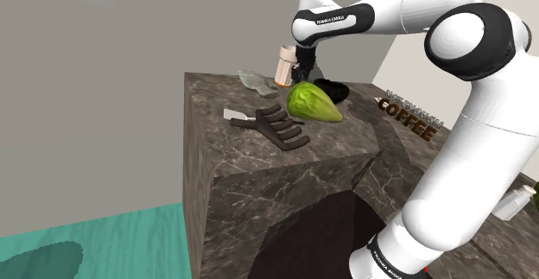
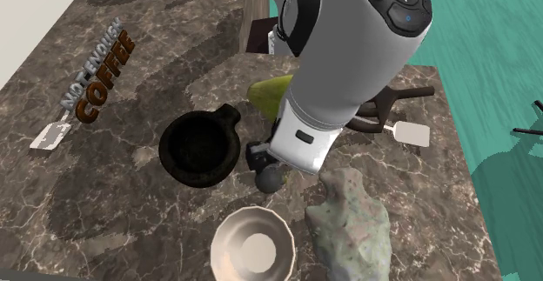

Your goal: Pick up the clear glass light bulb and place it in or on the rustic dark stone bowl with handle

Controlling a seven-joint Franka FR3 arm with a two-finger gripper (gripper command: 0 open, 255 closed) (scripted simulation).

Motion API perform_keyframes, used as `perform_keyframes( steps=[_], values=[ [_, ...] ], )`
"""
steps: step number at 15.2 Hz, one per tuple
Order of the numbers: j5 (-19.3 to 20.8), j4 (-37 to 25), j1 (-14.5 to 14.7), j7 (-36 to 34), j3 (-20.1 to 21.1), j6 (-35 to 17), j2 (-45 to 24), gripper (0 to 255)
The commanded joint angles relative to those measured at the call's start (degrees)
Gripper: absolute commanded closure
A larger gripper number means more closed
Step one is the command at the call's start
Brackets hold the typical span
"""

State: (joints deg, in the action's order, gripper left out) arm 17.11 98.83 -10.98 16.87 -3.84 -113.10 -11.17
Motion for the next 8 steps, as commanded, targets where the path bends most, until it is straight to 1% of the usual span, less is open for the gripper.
perform_keyframes(
  steps=[1,5,6,7,8],
  values=[
    [-2.96,0.44,0.32,0.01,0.42,0.35,-0.65,255],
    [-2.81,1.16,0.65,-0.41,0.61,0.80,0.38,255],
    [-2.69,2.13,0.66,-0.56,0.60,0.54,1.05,255],
    [-2.73,1.02,-0.37,-0.19,1.19,0.15,-0.31,255],
    [-2.70,0.46,-0.74,-0.09,1.61,0.87,-0.15,255]
  ],
)
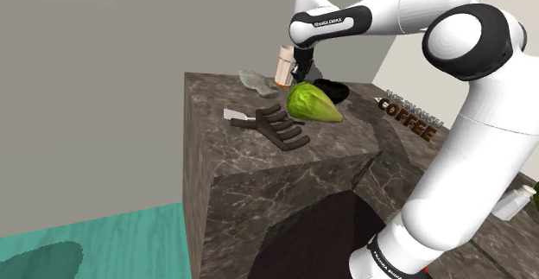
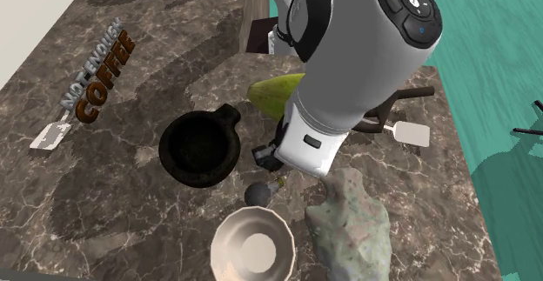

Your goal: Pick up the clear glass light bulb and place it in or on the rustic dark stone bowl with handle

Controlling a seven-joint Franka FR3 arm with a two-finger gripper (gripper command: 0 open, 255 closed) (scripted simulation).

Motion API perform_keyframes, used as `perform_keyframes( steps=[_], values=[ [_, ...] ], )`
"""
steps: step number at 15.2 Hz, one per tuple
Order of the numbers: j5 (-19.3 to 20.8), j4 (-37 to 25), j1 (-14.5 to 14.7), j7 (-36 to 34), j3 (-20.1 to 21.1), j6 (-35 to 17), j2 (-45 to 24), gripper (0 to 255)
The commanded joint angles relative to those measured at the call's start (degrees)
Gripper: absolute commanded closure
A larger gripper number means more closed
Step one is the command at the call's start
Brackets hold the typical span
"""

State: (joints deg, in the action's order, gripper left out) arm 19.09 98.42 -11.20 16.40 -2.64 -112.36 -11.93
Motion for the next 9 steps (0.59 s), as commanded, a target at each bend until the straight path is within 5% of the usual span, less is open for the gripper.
perform_keyframes(
  steps=[1,3,4,9],
  values=[
    [-4.73,0.29,-0.60,0.54,0.53,0.83,0.75,255],
    [-3.51,0.16,-0.43,0.46,0.40,0.89,0.73,255],
    [-3.51,0.16,-0.43,0.46,0.40,0.89,0.73,0],
    [-14.10,-1.98,-4.11,-16.06,-2.40,-10.82,-4.10,0]
  ],
)
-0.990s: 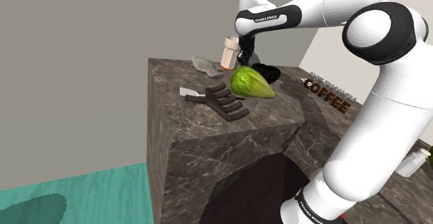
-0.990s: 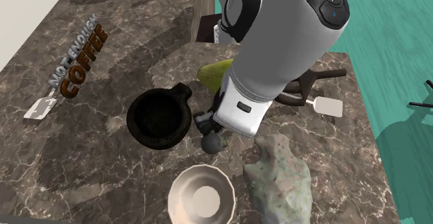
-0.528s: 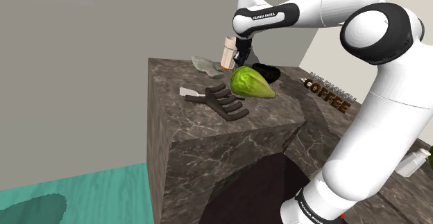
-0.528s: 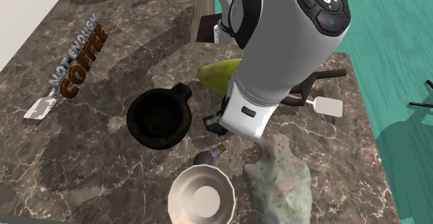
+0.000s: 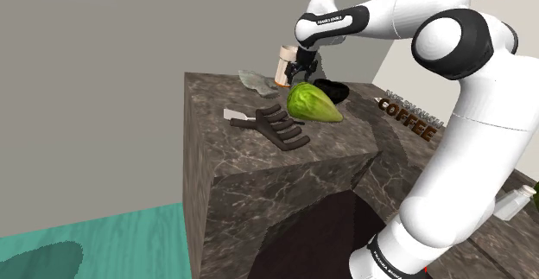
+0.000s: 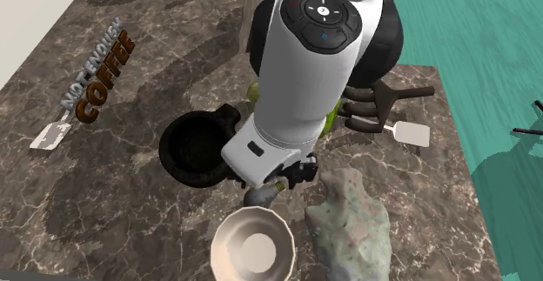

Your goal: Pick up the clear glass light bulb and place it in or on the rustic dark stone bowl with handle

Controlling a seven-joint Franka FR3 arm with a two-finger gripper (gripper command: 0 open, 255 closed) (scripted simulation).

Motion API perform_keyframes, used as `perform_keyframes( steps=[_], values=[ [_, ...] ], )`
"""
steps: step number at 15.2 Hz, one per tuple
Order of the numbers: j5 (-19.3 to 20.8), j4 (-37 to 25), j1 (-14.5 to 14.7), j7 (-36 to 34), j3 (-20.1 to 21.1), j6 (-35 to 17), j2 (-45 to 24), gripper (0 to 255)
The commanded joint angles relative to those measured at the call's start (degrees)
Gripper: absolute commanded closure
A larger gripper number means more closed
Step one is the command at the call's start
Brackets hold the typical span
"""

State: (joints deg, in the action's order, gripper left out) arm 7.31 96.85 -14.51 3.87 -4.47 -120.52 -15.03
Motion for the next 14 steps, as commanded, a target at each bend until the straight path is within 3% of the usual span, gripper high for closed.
perform_keyframes(
  steps=[1,8,14],
  values=[
    [-4.04,-0.33,-1.39,-6.09,-0.98,-4.92,-1.58,0],
    [-4.26,0.77,-1.69,-5.95,-1.00,-8.97,-4.53,0],
    [-4.28,0.83,-1.72,-5.94,-1.00,-9.29,-4.79,0]
  ],
)
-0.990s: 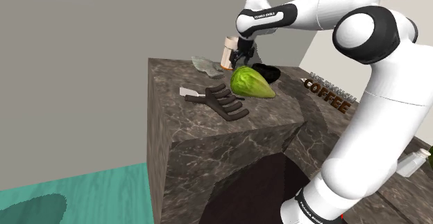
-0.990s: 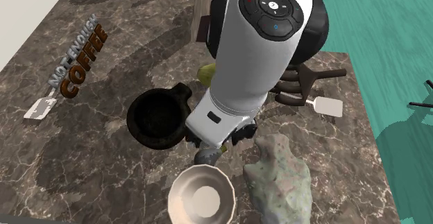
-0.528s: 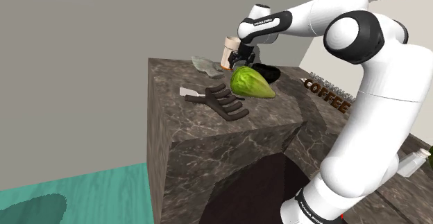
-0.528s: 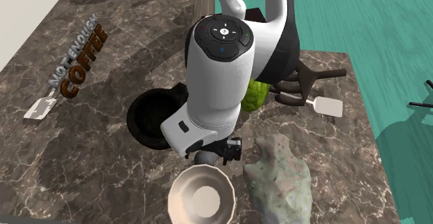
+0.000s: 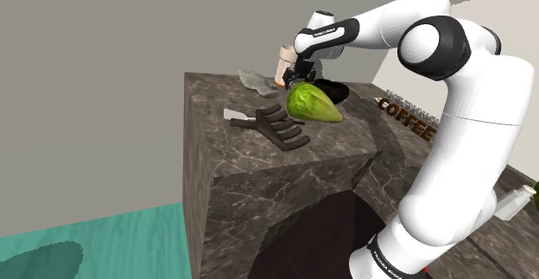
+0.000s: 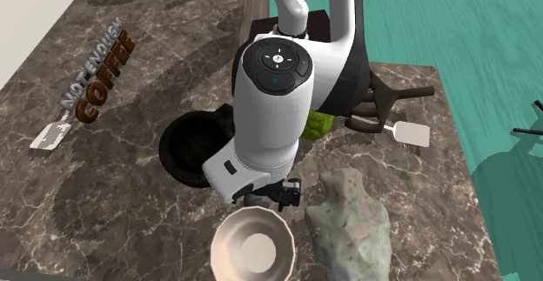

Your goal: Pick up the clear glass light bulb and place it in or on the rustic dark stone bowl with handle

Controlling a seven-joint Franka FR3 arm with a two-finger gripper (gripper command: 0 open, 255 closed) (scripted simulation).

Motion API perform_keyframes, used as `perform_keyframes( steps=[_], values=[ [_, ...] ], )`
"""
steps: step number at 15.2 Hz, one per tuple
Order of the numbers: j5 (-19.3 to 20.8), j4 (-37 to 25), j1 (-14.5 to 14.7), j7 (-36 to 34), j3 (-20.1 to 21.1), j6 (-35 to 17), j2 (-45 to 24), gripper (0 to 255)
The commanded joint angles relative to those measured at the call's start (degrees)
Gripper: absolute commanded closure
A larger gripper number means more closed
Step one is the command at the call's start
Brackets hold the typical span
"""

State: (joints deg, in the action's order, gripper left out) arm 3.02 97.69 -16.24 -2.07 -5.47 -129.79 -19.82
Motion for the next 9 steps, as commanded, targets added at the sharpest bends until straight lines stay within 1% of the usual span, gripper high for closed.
perform_keyframes(
  steps=[1,2,3,9],
  values=[
    [0.00,0.00,0.00,-0.01,0.00,-0.02,-0.01,0],
    [0.00,0.00,0.00,0.00,0.00,-0.01,0.00,0],
    [0.00,0.00,0.00,0.00,0.00,-0.01,0.00,255],
    [0.00,0.00,0.00,0.00,0.00,-0.01,0.00,255]
  ],
)
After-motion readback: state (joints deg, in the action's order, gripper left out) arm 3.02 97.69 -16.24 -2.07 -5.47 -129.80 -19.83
